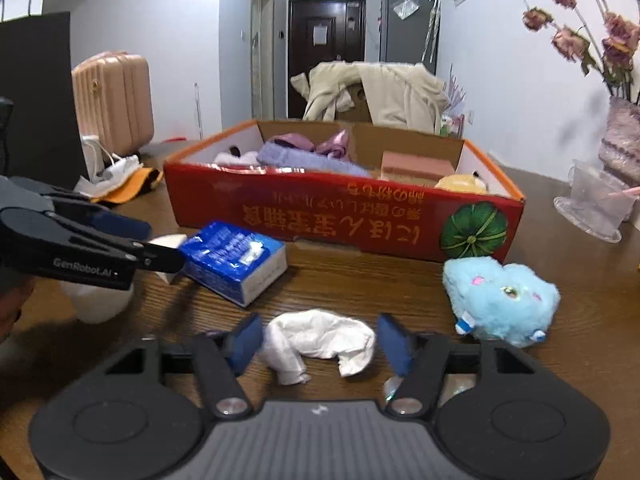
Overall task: Organize soft objects
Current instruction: 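Grasp the white triangular sponge with the left tool while the right grasps the white crumpled cloth, then lower the sponge and cloth into the box and open both tools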
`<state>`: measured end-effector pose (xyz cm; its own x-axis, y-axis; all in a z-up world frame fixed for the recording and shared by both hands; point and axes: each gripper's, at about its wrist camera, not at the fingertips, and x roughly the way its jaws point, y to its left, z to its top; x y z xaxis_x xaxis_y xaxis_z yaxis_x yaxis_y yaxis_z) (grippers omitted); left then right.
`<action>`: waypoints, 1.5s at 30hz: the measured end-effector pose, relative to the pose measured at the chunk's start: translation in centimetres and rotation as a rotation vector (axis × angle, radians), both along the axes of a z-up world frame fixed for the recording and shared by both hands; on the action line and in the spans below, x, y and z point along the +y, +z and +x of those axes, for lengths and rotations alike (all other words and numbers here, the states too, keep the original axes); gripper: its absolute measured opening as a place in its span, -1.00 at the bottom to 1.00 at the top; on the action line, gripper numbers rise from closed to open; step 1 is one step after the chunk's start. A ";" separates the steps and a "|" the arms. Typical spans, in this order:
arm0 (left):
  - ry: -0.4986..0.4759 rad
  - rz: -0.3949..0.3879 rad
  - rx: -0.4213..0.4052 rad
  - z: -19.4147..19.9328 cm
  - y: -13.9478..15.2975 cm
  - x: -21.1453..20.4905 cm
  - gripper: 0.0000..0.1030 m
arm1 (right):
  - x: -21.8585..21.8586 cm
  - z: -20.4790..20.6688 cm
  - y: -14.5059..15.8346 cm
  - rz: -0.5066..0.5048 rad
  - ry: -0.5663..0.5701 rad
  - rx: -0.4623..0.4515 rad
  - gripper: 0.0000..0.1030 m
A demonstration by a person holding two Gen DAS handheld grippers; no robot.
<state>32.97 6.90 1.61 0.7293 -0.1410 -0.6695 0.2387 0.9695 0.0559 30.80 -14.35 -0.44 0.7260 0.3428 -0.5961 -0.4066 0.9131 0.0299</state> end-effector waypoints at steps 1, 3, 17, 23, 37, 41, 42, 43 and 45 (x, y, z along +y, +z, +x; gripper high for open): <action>0.006 0.008 0.000 0.1 -0.3 0.0 -0.28 | 0.0 0.3 -0.2 -0.002 0.003 0.013 -0.18; 0.007 0.009 0.000 0.2 -0.4 -0.1 -0.33 | 0.0 0.5 -0.3 -0.004 0.009 0.010 -0.34; 0.055 -0.072 -0.213 -7.7 8.3 -1.8 -0.46 | -1.5 -5.4 6.0 0.095 0.079 -0.150 -0.61; 0.078 -0.199 -0.284 -15.3 10.3 -4.2 -0.45 | -4.7 -11.5 9.8 0.185 0.107 -0.248 -0.60; 0.040 -0.219 -0.298 -16.0 10.8 -6.3 -0.44 | -7.9 -12.0 10.2 0.234 0.081 -0.224 -0.59; 0.034 -0.209 -0.283 -10.4 11.6 -5.8 -0.43 | -7.6 -6.6 10.7 0.248 0.119 -0.179 -0.58; 0.027 -0.211 -0.275 -8.8 11.7 -5.5 -0.43 | -7.3 -4.8 10.9 0.252 0.123 -0.164 -0.58; 0.028 -0.212 -0.264 -6.7 11.9 -5.3 -0.43 | -7.0 -3.1 11.0 0.250 0.128 -0.150 -0.57; 0.027 -0.209 -0.226 -2.6 11.6 -4.9 -0.43 | -6.0 0.9 10.9 0.247 0.137 -0.109 -0.57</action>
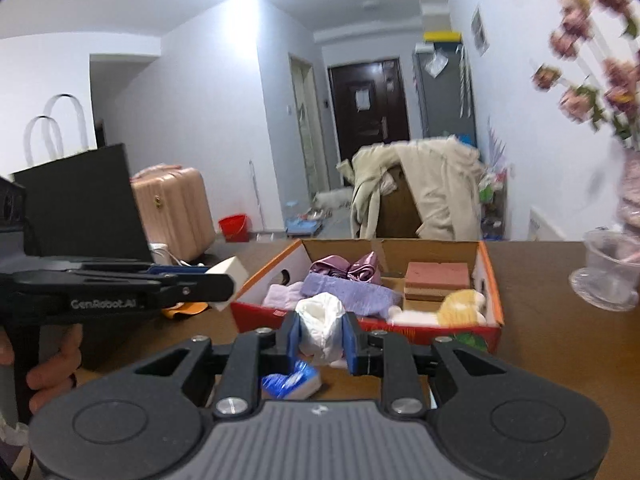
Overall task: Organize soft objects
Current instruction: 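Lower the sponge and cloth into the box and open both tools, then withdraw both tools toward the round sponge and iridescent bag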
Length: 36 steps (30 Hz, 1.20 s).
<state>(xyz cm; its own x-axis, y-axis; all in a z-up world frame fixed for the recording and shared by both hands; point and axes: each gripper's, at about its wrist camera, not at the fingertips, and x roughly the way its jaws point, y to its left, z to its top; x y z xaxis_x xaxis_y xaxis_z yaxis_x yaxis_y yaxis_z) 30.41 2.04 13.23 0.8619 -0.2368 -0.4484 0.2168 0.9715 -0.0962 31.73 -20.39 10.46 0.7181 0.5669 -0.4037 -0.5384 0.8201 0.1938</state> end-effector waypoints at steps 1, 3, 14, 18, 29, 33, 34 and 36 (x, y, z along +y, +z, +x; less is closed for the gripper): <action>0.005 -0.003 0.024 2.1 -0.3 0.3 -0.43 | 0.6 2.0 -0.1 -0.006 0.004 0.015 -0.56; 0.004 0.009 0.068 5.8 -1.2 0.7 -0.42 | 1.8 5.4 -0.6 -0.020 0.017 0.048 -0.54; 0.037 0.038 0.187 14.9 -6.9 3.4 -0.08 | 6.6 17.2 -5.8 -0.041 0.007 0.228 -0.17; 0.058 0.011 0.164 14.1 -6.2 4.8 0.06 | 5.8 17.7 -5.9 0.002 -0.012 0.243 0.13; 0.095 0.035 0.008 6.9 1.5 4.5 0.11 | 2.2 10.7 2.8 -0.004 -0.060 0.056 0.12; 0.106 0.048 -0.044 3.6 3.8 3.9 0.15 | 1.1 7.3 5.6 0.007 -0.075 0.001 0.13; 0.110 0.054 -0.056 2.8 4.2 3.7 0.15 | 1.0 6.4 6.1 0.010 -0.075 -0.009 0.13; 0.131 0.068 -0.086 0.5 4.7 3.3 0.18 | 0.8 4.6 6.9 0.007 -0.073 -0.036 0.13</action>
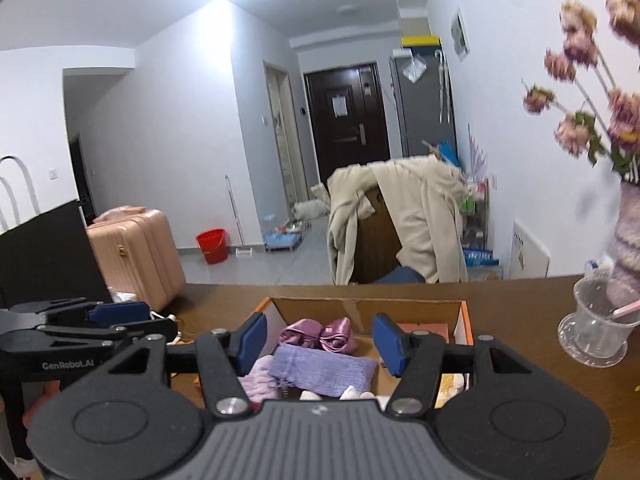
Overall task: Organize soft objects
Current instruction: 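Withdraw both tools toward the round sponge and iridescent bag, then grasp the white round sponge with the left tool while the right grasps the iridescent bag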
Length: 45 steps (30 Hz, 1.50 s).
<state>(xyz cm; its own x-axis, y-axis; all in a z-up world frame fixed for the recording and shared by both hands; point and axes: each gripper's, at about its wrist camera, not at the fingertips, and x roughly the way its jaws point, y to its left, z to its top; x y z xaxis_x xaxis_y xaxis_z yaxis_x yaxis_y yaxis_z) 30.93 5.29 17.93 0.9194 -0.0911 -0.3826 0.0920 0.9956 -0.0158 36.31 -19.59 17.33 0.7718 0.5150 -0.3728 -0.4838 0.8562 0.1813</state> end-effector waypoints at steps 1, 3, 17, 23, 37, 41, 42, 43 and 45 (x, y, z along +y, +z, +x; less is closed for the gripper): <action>0.014 0.004 -0.023 -1.4 0.0 -0.2 0.23 | -0.2 -1.4 0.2 -0.008 0.002 -0.024 0.13; 0.030 0.013 -0.063 -4.2 -0.4 -0.5 0.31 | -0.5 -4.1 0.0 -0.015 -0.004 -0.059 0.15; -0.019 0.040 -0.077 -22.9 -12.6 -4.5 0.84 | -2.9 -23.0 -13.0 -0.092 -0.034 -0.161 0.54; -0.010 0.024 -0.048 -22.7 -13.6 -4.3 0.84 | -3.0 -24.1 -15.0 -0.093 -0.025 -0.106 0.54; 0.116 -0.024 0.027 -16.1 -14.2 -0.8 0.83 | -2.8 -19.1 -15.1 -0.098 -0.139 -0.043 0.51; 0.167 -0.052 0.083 -11.7 -14.8 1.3 0.74 | -2.9 -15.5 -15.8 -0.107 -0.193 0.028 0.33; 0.173 -0.057 0.100 -10.6 -15.1 1.7 0.71 | -2.9 -14.6 -16.1 -0.115 -0.198 0.043 0.24; 0.179 -0.055 0.117 -9.6 -15.3 2.0 0.64 | -2.8 -13.9 -16.3 -0.122 -0.203 0.056 0.19; 0.183 -0.059 0.154 -7.7 -15.9 2.6 0.55 | -2.6 -12.4 -16.8 -0.132 -0.217 0.084 0.04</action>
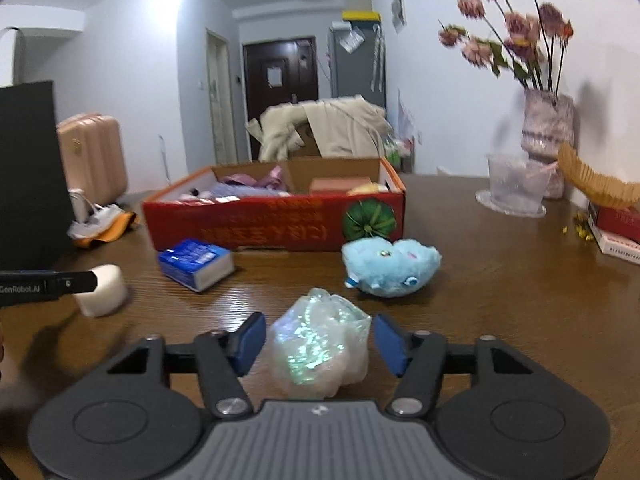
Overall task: Organize soft objects
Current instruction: 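Grasp the white round sponge with the left tool while the right grasps the iridescent bag, then lower the round sponge and bag into the box and open both tools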
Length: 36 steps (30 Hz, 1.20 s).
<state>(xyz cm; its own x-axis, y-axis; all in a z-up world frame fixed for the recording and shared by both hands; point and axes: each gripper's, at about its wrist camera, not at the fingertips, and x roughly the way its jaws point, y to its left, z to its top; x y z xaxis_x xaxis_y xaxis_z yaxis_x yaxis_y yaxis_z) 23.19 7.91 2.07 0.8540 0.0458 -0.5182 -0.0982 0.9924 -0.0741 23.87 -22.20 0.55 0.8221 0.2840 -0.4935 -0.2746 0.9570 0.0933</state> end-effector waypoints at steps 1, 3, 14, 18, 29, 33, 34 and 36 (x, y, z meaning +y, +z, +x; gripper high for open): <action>-0.002 -0.010 0.014 0.6 -0.2 0.2 0.49 | 0.1 0.6 -0.2 0.001 -0.002 0.012 -0.04; -0.008 -0.033 0.036 1.6 -0.7 0.7 0.31 | 0.2 1.7 -0.5 -0.004 0.000 0.032 -0.18; -0.032 -0.040 0.032 2.1 -1.0 0.8 0.01 | 1.0 3.4 -0.8 -0.050 0.016 0.057 -0.48; -0.052 -0.028 0.022 1.5 -0.6 0.2 0.00 | 0.7 3.1 0.0 -0.042 0.023 0.046 -0.60; -0.122 -0.020 -0.128 5.0 7.5 -0.3 0.00 | 1.3 7.5 7.3 0.061 0.184 -0.101 -0.61; -0.136 0.013 -0.117 12.7 9.7 -0.2 0.00 | 4.1 16.3 10.1 0.090 0.247 -0.078 -0.61; -0.152 0.029 -0.085 15.4 9.5 -0.2 0.00 | 5.0 18.8 10.3 0.098 0.252 -0.047 -0.61; -0.119 0.051 -0.031 19.6 8.7 0.2 0.00 | 7.3 24.1 9.9 0.083 0.238 0.014 -0.61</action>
